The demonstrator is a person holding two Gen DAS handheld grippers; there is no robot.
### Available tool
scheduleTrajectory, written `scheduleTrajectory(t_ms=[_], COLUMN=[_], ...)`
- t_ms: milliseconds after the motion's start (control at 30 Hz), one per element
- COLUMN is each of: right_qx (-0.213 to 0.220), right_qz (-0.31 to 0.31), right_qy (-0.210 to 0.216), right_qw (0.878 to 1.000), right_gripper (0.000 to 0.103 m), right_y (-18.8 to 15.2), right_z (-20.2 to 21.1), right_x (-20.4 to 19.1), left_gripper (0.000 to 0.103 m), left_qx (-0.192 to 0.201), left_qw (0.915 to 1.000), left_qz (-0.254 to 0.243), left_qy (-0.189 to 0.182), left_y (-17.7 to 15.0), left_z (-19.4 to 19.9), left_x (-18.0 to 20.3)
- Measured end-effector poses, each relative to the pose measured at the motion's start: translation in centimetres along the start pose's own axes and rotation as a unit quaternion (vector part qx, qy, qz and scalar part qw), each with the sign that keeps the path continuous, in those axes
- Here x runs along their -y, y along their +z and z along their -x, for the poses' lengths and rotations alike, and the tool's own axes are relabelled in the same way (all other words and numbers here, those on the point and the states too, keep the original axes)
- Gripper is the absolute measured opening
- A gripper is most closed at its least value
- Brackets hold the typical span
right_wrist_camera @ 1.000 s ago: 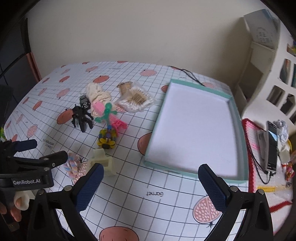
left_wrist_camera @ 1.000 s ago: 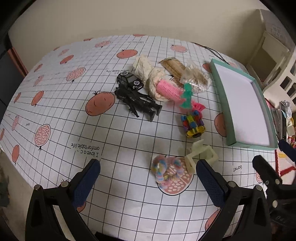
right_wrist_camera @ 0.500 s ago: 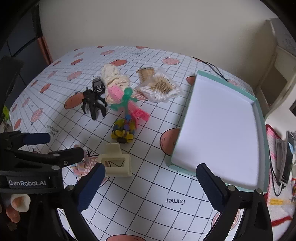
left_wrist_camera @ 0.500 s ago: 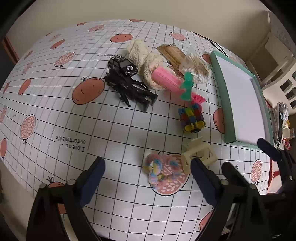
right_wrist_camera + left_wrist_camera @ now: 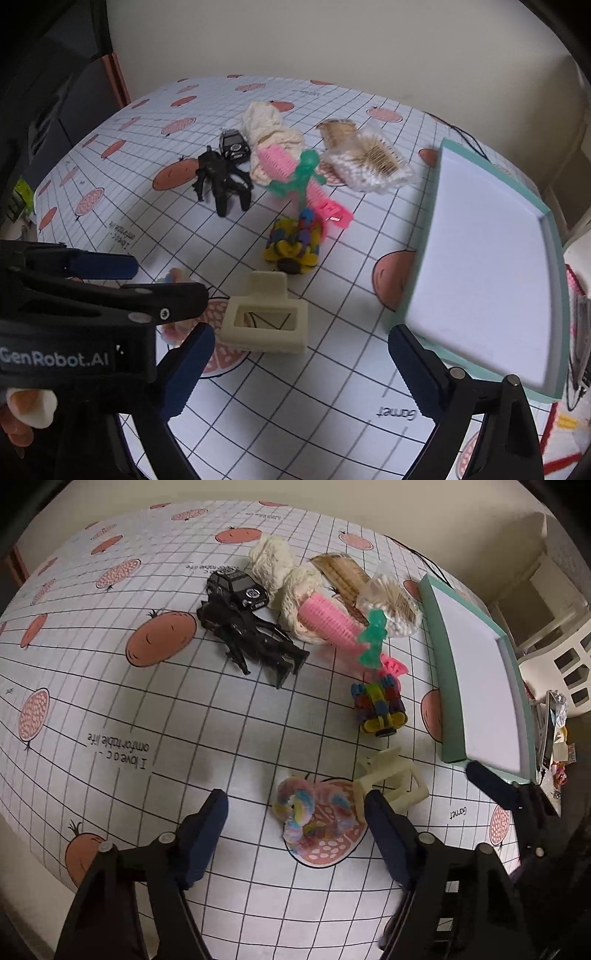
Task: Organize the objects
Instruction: 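Grasp the pastel fuzzy hair tie with left tool while right tool grasps cream claw clip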
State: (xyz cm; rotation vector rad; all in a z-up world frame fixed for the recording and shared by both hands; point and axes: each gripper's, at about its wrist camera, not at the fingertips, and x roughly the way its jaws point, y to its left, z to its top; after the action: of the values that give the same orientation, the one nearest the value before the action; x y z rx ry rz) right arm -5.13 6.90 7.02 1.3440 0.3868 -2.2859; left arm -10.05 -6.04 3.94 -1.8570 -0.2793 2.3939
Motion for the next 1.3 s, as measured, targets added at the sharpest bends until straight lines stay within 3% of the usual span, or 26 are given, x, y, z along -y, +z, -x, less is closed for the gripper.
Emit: scheduleTrajectory(t_ms=[167,400,567,767,933,1300], right_qx=[-0.008,-0.01,-0.009,-0.008,-0.01,-0.01], right_qz=[0.009,0.008,-0.007,-0.005,-0.008,-0.01], right_qy=[-0.003,-0.007,-0.004,-0.004,-0.002,-0.006], right_qw=[1.0,1.0,1.0,1.0,1.0,1.0], right_gripper=[0.093,0.089,0.084,0.072,0.055,0.054], right_y=[-0.4,-0.4,-0.2,-0.1,-0.1,-0.1], right_z=[-0.9,-1.6,-1.6,-1.6,-1.7,-1.6], right_x=[-0.6,-0.8,-0.6,-0.8,-0.8,-0.5], left_gripper=[0.068,0.066,0.056,0.049,0.042,0.031], left_qx=[-0.009,-0.017,-0.025,-0.027,-0.029,-0.026], left_qw=[0.9999,0.9997,0.9995,0.9993,0.9992,0.9992], left_qz=[0.003,0.012,0.017,0.02,0.02,0.023], left_qy=[-0.005,-0.008,-0.013,-0.016,-0.02,-0.021], left_y=[-0.1,-0.2,-0.2,-0.4,-0.6,-0.7], left_z=[-0.3,-0.6,-0.8,-0.5,-0.1,0.7], left_x=[-0.2,-0.4,-0.6,-1.0,-1.3,-1.5])
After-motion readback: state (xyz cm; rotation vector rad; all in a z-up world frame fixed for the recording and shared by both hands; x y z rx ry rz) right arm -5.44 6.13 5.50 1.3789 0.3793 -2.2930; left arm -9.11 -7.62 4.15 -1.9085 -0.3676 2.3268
